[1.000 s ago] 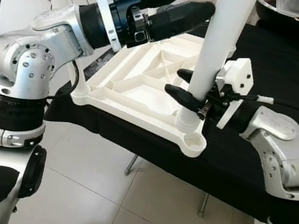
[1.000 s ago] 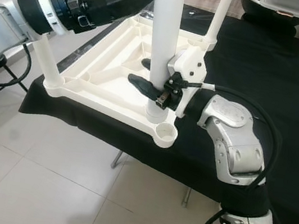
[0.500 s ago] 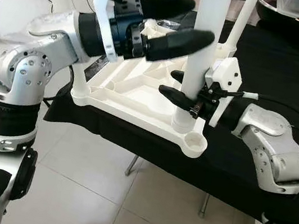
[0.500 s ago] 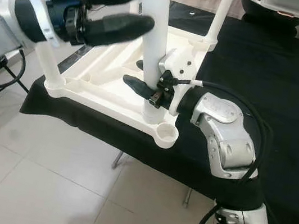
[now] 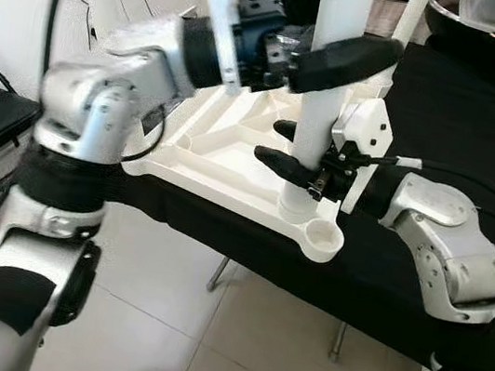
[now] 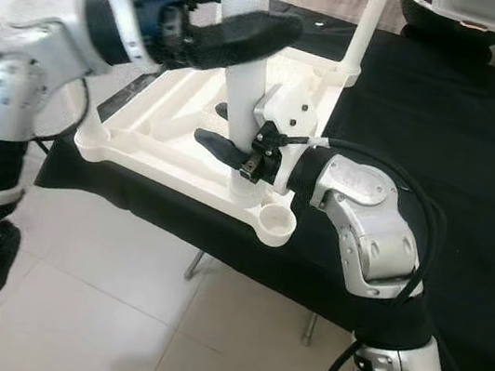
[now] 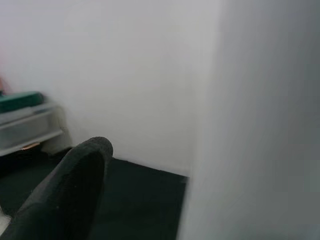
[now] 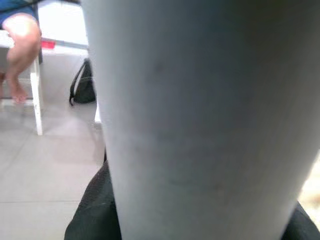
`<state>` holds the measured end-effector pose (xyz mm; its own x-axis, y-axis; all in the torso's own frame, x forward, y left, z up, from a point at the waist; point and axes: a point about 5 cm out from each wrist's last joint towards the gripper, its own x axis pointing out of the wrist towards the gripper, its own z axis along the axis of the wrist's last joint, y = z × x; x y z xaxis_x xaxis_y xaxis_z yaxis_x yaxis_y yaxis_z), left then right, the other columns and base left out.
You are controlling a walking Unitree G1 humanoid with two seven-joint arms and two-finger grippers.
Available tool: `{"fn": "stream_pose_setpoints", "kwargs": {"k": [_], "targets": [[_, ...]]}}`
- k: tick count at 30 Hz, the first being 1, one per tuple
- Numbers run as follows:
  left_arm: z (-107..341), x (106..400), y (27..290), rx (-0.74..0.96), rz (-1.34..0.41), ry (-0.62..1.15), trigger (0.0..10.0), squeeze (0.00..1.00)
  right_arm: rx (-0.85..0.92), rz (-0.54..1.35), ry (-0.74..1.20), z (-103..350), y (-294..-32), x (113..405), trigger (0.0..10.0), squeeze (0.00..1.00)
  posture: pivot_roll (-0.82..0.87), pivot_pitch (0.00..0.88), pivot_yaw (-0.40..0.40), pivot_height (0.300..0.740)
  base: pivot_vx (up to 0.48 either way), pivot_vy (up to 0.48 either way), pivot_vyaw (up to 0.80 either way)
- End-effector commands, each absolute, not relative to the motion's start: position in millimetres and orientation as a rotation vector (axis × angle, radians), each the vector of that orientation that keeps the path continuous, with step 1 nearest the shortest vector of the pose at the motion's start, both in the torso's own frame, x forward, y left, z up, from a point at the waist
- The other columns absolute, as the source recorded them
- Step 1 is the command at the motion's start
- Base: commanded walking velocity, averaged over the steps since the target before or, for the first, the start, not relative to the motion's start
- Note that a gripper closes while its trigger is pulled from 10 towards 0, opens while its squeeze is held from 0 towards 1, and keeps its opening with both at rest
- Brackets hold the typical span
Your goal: Building children table
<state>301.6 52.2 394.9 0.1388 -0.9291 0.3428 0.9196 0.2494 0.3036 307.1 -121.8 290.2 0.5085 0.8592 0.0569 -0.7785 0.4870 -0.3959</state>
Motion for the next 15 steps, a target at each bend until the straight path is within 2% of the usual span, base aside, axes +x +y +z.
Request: {"fn": "stream_pose_setpoints", "kwargs": {"k": [1,15], "targets": [[396.7,300.0,46.6,0.055,-1.362,-0.515,0.0,0.0,-0.347,1.05,-0.271,288.3,-113.6,302.5,10.0,0.0,0.06,0.116,-0.013,0.74,0.0,0.0,0.0],[415.4,297.8,49.5,0.156,-1.32,-0.566,0.0,0.0,-0.349,1.002,-0.259,286.8,-115.2,309.4,10.0,0.0,0.07,0.119,-0.019,0.74,0.0,0.0,0.0]]}}
